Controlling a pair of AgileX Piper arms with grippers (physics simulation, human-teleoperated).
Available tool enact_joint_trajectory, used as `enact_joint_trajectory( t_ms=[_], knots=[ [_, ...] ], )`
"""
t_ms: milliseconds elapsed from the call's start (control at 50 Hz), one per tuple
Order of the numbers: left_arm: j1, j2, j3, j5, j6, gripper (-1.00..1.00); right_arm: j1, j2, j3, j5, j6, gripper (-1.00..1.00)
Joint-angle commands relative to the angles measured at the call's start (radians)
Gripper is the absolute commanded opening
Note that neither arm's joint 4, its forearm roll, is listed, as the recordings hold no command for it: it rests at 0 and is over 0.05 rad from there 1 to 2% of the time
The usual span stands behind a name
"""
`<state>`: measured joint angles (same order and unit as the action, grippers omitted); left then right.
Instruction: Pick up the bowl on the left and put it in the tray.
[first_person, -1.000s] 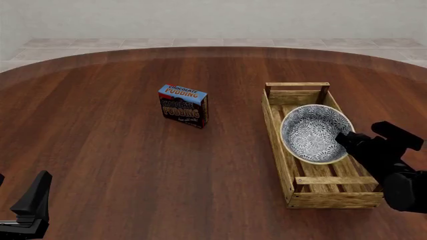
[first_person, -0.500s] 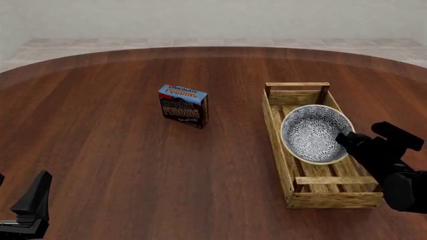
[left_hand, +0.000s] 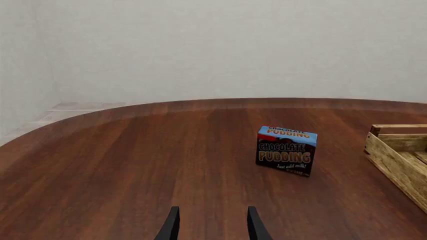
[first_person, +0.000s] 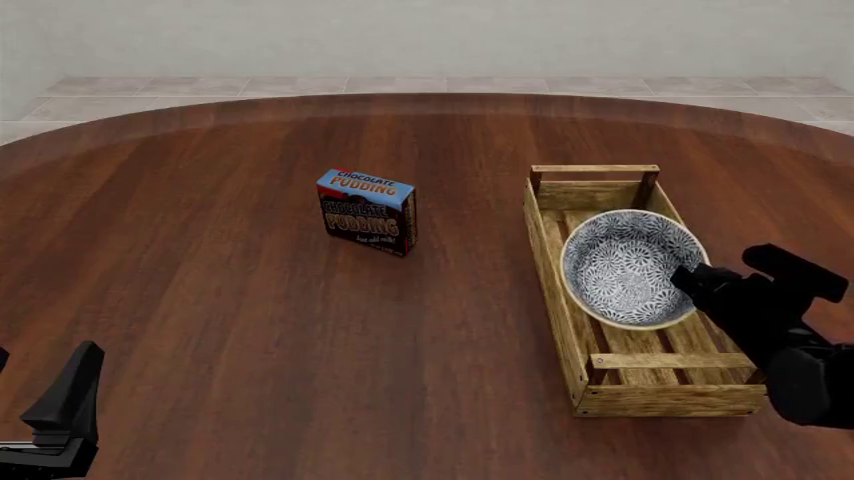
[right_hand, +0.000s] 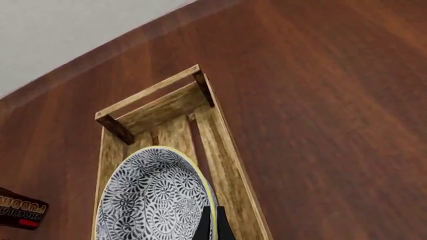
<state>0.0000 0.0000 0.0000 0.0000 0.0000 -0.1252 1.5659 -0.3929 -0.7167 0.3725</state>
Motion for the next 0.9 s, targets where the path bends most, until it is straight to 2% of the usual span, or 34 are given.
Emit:
enact_joint_trajectory(
  t_ms=[20,100,120,700,880,900],
  knots=[
    [0.0,0.0,0.0,0.0,0.0,1.0,-0.001,-0.003,-0.003,-0.004,0.004,-1.0],
    [0.0,0.0,0.0,0.0,0.0,1.0,0.0,-0.005,-0.002,-0.004,0.004,-1.0],
    [0.0,0.0,0.0,0.0,0.0,1.0,0.001,-0.006,-0.001,-0.006,0.004,1.0],
    [0.0,0.0,0.0,0.0,0.0,1.0,0.001,-0.014,0.004,-0.007,0.001,1.0],
    [0.0,0.0,0.0,0.0,0.0,1.0,-0.003,-0.07,0.016,0.008,-0.023,1.0],
    [0.0,0.0,0.0,0.0,0.0,1.0,-0.01,-0.101,0.026,0.005,-0.045,1.0]
  ],
)
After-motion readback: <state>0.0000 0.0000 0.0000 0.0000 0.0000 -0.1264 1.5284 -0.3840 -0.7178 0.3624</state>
